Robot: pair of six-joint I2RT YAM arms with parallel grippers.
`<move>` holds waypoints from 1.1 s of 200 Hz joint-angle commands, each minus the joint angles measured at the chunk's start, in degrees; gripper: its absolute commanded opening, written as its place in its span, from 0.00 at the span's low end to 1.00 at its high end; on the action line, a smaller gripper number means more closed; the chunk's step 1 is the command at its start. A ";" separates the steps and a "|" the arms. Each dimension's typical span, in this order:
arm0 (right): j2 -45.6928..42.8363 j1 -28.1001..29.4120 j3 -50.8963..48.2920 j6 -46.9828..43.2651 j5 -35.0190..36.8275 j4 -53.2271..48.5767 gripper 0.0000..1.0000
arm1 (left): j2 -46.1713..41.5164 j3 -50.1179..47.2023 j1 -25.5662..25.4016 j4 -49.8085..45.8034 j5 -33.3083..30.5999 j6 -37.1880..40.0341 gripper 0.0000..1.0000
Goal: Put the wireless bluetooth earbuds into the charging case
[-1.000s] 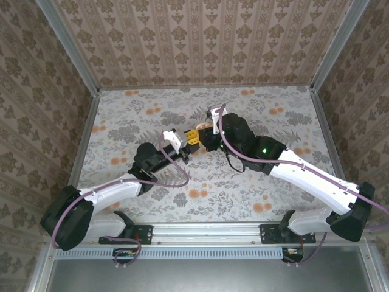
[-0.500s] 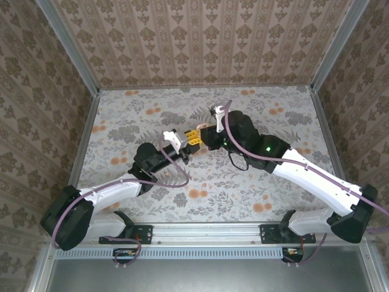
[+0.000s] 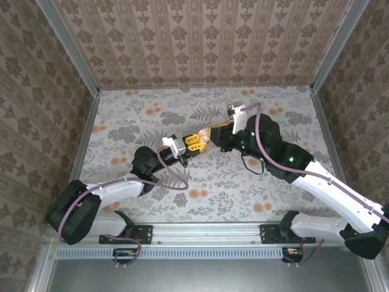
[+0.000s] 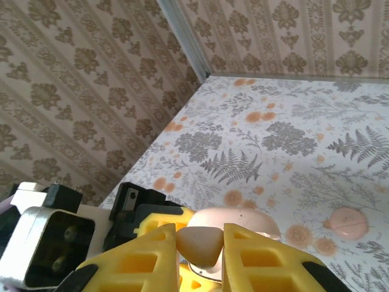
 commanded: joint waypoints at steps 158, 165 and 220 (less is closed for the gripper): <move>-0.55 -0.39 -2.46 -4.97 -10.42 5.59 0.20 | -10.21 3.66 0.56 -16.24 4.02 13.55 0.00; -0.15 -0.40 -2.46 -5.22 -10.67 5.54 0.20 | -10.32 3.95 0.60 -17.09 4.02 13.56 0.00; 2.36 -0.40 -0.61 -6.44 -9.50 2.76 0.20 | -9.55 6.19 4.54 -19.20 9.44 1.90 0.00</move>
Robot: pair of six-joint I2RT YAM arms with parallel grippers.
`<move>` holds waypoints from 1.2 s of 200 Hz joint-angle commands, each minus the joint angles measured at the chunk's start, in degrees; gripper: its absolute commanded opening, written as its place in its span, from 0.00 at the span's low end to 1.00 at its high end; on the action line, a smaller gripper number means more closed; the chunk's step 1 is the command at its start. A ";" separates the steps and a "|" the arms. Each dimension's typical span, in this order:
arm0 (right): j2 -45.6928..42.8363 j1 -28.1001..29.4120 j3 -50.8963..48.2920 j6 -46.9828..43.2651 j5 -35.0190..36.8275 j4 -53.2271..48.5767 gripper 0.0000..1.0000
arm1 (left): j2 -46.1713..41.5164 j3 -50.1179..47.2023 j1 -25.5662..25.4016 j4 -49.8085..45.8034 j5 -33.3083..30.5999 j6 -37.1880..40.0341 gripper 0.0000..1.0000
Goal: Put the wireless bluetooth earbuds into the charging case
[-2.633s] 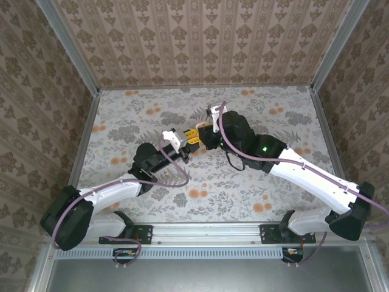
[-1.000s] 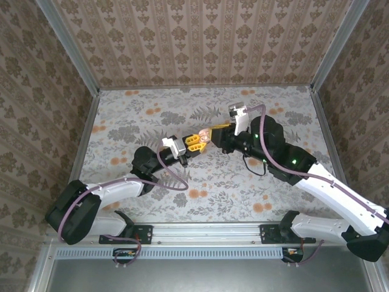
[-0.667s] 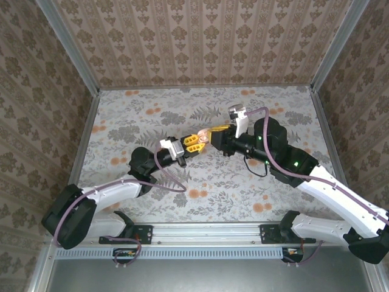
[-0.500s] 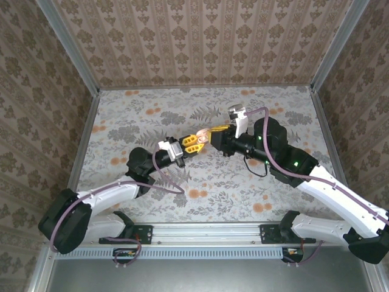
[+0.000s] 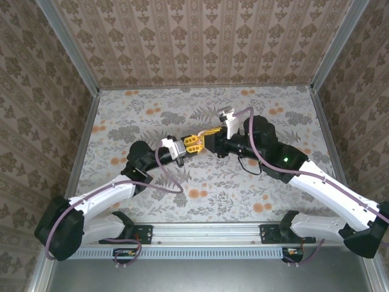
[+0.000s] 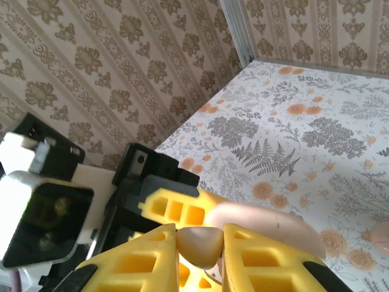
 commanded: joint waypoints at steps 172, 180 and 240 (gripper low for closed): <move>45.53 -4.73 14.60 11.96 -6.38 -29.92 0.22 | -18.66 0.17 18.40 -48.37 -22.14 -16.33 0.00; 47.44 -4.42 16.11 11.61 -5.24 -31.87 0.23 | -19.01 -0.02 18.37 -48.63 -22.21 -16.29 0.00; 49.74 -4.29 19.27 11.90 -1.36 -36.64 0.41 | -19.99 -0.73 18.81 -49.07 -22.50 -15.37 0.00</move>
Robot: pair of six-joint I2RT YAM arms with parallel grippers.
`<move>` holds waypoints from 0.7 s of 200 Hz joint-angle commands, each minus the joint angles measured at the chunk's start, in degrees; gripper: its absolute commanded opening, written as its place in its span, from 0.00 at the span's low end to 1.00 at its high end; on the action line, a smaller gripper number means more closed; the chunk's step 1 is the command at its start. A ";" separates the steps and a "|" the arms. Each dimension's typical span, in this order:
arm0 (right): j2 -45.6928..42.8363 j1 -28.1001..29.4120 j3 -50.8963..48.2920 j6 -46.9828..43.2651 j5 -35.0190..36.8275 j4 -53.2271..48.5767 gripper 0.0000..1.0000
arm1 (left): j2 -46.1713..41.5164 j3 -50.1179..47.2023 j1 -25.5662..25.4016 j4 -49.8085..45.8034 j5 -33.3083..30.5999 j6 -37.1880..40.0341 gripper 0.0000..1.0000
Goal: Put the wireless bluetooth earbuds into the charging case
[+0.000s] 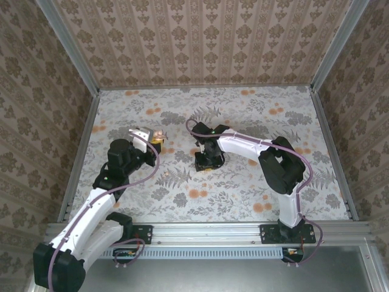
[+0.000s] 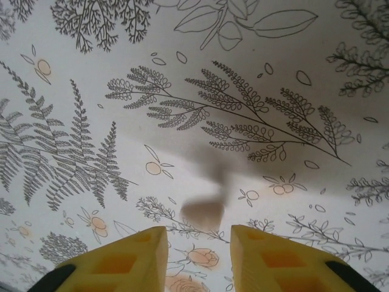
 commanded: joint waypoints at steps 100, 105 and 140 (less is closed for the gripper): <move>-3.55 2.09 2.17 -0.33 6.02 -2.02 0.39 | -2.46 -0.54 0.84 -1.44 -0.61 0.23 0.00; -3.40 2.44 2.23 -0.28 5.88 -1.51 0.38 | -2.63 -0.57 0.86 -1.56 -0.72 0.27 0.00; -3.00 3.00 -0.03 4.61 2.41 3.78 0.34 | -3.79 -0.87 0.93 -2.46 -1.18 0.48 0.00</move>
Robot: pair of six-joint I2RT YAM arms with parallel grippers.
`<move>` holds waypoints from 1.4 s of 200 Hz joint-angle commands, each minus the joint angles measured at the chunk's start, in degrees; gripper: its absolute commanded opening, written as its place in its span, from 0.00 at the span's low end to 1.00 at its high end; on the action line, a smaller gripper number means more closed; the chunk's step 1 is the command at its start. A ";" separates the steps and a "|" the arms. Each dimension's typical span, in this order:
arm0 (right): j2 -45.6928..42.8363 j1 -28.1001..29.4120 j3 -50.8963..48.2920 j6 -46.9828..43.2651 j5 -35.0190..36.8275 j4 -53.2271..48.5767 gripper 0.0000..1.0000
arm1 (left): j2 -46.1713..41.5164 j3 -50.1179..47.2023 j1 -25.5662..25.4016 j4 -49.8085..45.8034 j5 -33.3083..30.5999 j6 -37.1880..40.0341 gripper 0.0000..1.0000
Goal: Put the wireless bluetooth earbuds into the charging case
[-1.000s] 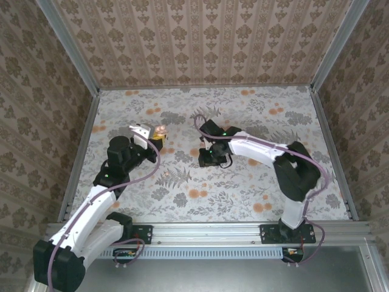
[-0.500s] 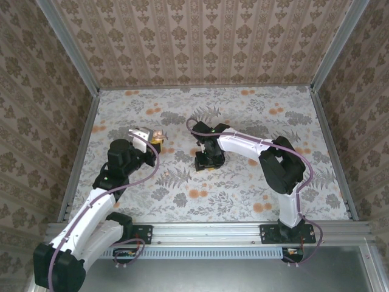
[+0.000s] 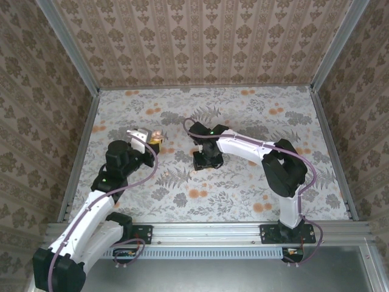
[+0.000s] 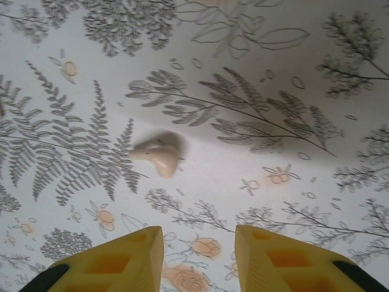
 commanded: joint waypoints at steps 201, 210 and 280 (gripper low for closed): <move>9.95 8.27 10.46 11.06 -3.71 12.41 0.30 | -11.95 -3.57 1.31 -3.56 -12.30 1.15 0.00; 11.56 8.72 12.35 11.38 -3.72 12.11 0.30 | -13.77 -4.08 1.28 -3.81 -14.02 1.36 0.00; 18.83 10.06 20.13 9.99 -1.97 7.36 0.34 | -18.33 -5.71 1.99 -5.25 -15.88 1.82 0.00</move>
